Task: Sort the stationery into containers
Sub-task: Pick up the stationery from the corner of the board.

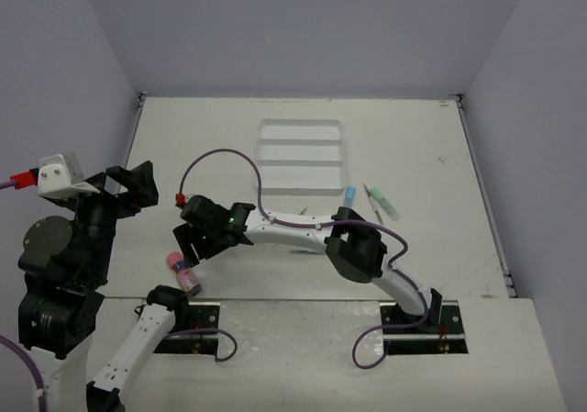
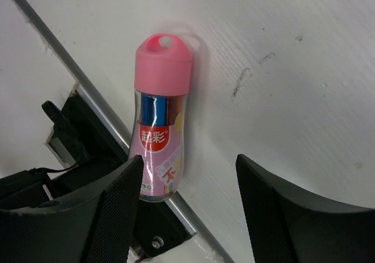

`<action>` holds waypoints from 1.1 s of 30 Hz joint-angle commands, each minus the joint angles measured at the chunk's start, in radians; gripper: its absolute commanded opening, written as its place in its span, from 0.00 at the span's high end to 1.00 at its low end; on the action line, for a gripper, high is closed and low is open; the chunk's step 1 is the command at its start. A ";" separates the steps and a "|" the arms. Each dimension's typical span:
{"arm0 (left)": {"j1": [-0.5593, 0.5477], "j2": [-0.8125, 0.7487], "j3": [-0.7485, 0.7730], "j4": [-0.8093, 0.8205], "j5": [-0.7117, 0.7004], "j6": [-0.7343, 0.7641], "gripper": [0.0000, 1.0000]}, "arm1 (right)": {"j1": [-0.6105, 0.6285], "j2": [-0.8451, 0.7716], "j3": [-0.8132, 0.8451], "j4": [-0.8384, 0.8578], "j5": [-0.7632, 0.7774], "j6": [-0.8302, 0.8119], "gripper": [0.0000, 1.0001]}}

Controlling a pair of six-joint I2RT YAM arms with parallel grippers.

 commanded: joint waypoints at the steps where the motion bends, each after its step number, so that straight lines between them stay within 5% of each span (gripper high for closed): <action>1: -0.003 -0.002 -0.003 0.010 0.004 0.010 0.00 | 0.027 0.023 0.093 -0.042 -0.061 -0.052 0.33; 14: -0.001 0.000 -0.067 0.021 -0.030 0.026 0.00 | 0.057 0.167 0.264 -0.116 -0.110 -0.059 0.31; 25: -0.001 -0.008 -0.125 0.071 0.021 0.030 0.00 | 0.056 0.285 0.344 -0.346 0.108 -0.093 0.39; 32: -0.002 -0.005 -0.181 0.098 0.018 0.032 0.00 | 0.049 0.207 0.233 -0.350 0.220 -0.127 0.79; 33: -0.001 -0.008 -0.201 0.109 0.009 0.034 0.00 | 0.043 0.177 0.216 -0.338 0.217 -0.134 0.96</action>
